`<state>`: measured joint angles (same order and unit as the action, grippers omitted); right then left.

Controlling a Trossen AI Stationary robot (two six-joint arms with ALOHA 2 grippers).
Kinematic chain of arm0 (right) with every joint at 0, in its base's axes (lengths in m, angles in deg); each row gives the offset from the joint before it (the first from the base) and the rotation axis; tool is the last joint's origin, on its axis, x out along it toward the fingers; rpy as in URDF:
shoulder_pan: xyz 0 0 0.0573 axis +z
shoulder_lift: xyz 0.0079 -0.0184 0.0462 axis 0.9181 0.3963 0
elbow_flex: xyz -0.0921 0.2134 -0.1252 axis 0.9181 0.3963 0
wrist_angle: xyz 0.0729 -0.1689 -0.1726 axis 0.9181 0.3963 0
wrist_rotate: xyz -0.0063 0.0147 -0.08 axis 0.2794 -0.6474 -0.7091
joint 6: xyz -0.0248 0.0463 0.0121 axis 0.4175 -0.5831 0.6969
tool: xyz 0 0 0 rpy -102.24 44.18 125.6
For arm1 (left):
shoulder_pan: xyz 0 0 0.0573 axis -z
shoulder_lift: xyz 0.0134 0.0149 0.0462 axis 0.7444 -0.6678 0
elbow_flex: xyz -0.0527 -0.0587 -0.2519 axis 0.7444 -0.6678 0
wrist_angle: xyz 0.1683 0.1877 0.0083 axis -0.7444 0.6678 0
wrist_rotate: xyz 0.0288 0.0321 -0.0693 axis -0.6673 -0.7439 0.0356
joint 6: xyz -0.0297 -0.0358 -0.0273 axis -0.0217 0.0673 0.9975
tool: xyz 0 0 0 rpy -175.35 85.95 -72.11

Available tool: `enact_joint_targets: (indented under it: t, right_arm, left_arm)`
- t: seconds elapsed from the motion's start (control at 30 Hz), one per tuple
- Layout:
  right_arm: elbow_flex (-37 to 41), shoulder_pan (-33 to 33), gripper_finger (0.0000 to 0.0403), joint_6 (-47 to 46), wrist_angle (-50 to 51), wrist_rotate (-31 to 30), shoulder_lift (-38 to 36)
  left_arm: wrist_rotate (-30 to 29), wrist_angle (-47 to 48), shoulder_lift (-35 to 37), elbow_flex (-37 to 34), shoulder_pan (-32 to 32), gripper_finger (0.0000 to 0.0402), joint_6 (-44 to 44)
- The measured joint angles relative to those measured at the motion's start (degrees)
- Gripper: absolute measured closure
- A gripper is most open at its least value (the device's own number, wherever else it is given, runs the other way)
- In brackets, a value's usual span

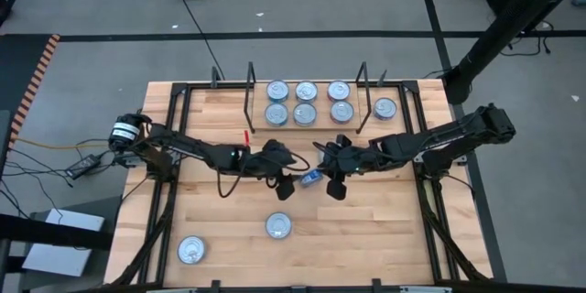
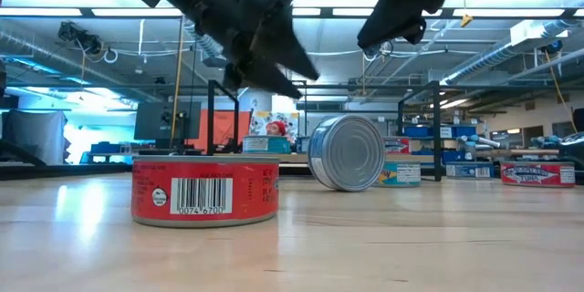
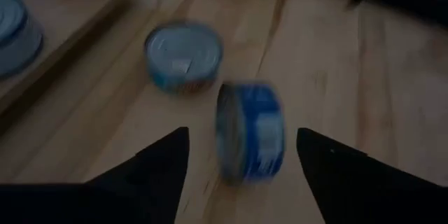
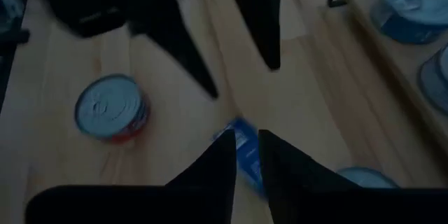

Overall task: Stack canned seafood by type on shelf
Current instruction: Stack the blue tuna can on top of the blue tuna can on the shelf

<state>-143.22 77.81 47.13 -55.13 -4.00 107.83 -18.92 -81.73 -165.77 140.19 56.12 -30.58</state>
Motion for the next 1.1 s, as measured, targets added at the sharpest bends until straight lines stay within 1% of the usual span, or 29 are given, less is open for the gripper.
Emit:
enact_joint_targets:
  t: [0.1,0.17,0.33,0.43,0.53,0.6,0.7,0.8,0.9,1.03,1.1]
  right_arm:
    - [0.0,0.6,0.0320,1.8,1.0,0.4,0.2]
    - [0.0,0.8,0.0309,3.4,1.0,0.9,1.0]
    - [-0.1,0.1,0.0260,5.6,2.2,5.3,3.5]
    - [-0.1,-0.5,0.0227,6.0,2.9,6.1,4.4]
    - [-1.1,-1.1,0.0198,8.0,4.5,7.5,4.9]
    - [-2.3,-1.3,0.0183,10.4,5.8,8.1,5.6]
    - [-4.2,-1.5,0.0164,15.6,7.7,8.4,7.5]
    - [-6.0,-2.2,0.0151,20.1,9.9,8.4,10.2]
    - [-7.6,-3.2,0.0144,23.7,11.1,8.4,12.4]
    - [-9.1,-4.9,0.0143,27.1,12.3,8.6,14.3]
    - [-9.5,-5.9,0.0144,28.4,13.1,10.0,14.9]
  left_arm:
    - [-0.4,3.1,-0.1,-0.1,0.0,0.0134,1.2]
    - [-0.7,3.3,-0.1,-0.1,0.0,0.0143,1.5]
    - [-0.3,-2.7,0.0,-3.5,0.0,0.0187,1.7]
    - [1.6,-10.1,0.2,-7.2,0.0,0.0223,3.6]
    - [4.1,-19.9,1.0,-12.0,0.0,0.0265,5.9]
    - [5.9,-28.2,1.4,-14.8,0.0,0.0295,7.8]
    - [8.5,-37.0,1.8,-18.8,0.0,0.0333,10.9]
    - [9.8,-41.2,1.8,-21.2,0.0,0.0360,13.6]
    - [10.4,-41.8,1.8,-21.9,0.0,0.0372,14.7]
    - [11.7,-41.4,1.8,-21.9,0.0,0.0374,14.8]
    - [11.9,-41.2,1.8,-21.9,0.0,0.0374,14.8]
